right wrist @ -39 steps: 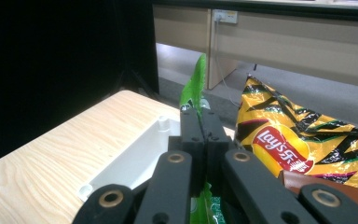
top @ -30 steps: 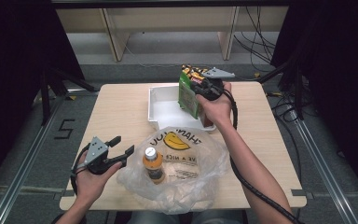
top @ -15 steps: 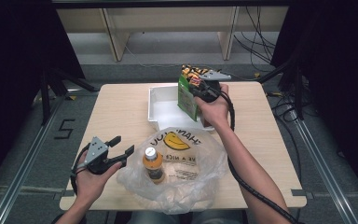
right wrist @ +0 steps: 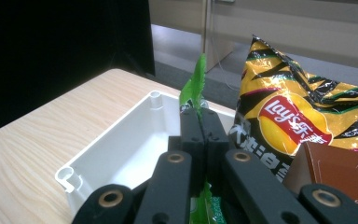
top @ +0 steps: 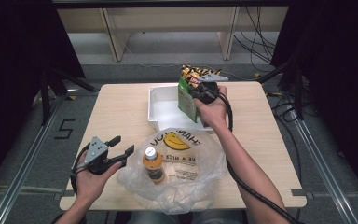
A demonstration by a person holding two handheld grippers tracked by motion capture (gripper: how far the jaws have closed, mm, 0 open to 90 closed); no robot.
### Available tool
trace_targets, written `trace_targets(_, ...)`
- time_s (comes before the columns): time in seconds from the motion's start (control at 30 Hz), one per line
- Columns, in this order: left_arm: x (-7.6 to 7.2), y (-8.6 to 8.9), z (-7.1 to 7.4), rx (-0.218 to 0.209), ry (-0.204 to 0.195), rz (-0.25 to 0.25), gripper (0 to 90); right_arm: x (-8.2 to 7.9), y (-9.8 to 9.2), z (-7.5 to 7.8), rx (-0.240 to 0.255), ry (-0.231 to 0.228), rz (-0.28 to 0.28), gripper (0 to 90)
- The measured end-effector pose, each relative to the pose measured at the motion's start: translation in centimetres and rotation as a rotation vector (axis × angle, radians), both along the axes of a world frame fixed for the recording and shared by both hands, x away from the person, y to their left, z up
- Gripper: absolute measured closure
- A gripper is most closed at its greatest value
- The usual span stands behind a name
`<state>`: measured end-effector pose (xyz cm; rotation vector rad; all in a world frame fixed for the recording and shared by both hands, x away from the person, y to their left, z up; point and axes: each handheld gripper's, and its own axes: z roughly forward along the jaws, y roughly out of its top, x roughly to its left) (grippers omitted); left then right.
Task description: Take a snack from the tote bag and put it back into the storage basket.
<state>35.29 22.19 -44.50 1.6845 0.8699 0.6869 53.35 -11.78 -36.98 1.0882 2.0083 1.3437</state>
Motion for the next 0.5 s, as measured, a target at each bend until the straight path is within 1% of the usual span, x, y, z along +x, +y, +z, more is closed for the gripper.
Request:
trace_targets(0.07, 0.0, -0.04, -0.04, -0.004, 0.004, 0.001, 35.5, 0.13, -0.05, -0.16, -0.01, -0.002, -0.001, 90.0)
trace_targets(0.1, 0.04, -0.03, -0.04, 0.001, 0.001, -0.001, 35.5, 0.15, 0.0, -0.26, -0.002, 0.002, -0.002, 90.0)
trace_targets(0.13, 0.2, -0.04, -0.1, -0.004, -0.012, -0.014, 35.5, 0.18, -0.01, -0.32, -0.006, 0.002, -0.007, 90.0)
trace_targets(0.17, 0.06, -0.03, -0.04, 0.001, -0.001, -0.003, 35.5, 0.2, -0.07, -0.31, -0.01, 0.007, -0.009, 90.0)
trace_targets(0.2, 0.03, -0.04, -0.03, 0.0, 0.002, -0.001, 35.5, 0.23, 0.03, -0.46, -0.008, 0.007, -0.011, 90.0)
trace_targets(0.23, 0.04, -0.02, -0.04, 0.002, 0.001, -0.002, 35.5, 0.26, 0.0, -0.52, -0.01, 0.008, -0.008, 90.0)
trace_targets(0.27, 0.11, -0.07, -0.12, -0.012, -0.002, -0.007, 35.5, 0.39, -0.01, -0.64, -0.011, 0.003, -0.01, 90.0)
trace_targets(0.33, 0.13, -0.06, -0.12, -0.01, -0.005, -0.009, 35.5, 0.46, -0.02, -0.78, -0.012, 0.005, -0.016, 90.0)
trace_targets(0.37, 0.2, -0.03, -0.11, -0.004, -0.013, -0.016, 35.5, 0.39, 0.03, -0.81, -0.013, 0.018, -0.024, 90.0)
trace_targets(0.4, 0.14, -0.06, -0.11, -0.005, -0.006, -0.011, 35.5, 0.48, 0.0, -0.9, -0.008, 0.012, -0.021, 90.0)
trace_targets(0.43, 0.06, -0.07, -0.1, -0.001, 0.004, -0.004, 35.5, 0.47, 0.06, -0.92, -0.007, 0.02, -0.02, 90.0)
trace_targets(0.47, 0.08, -0.08, -0.11, 0.0, 0.004, -0.005, 35.5, 0.45, 0.1, -0.94, -0.012, 0.027, -0.02, 90.0)
trace_targets(0.5, 0.08, -0.1, -0.12, -0.001, 0.005, -0.005, 35.5, 0.51, 0.06, -0.96, -0.019, 0.024, -0.017, 90.0)
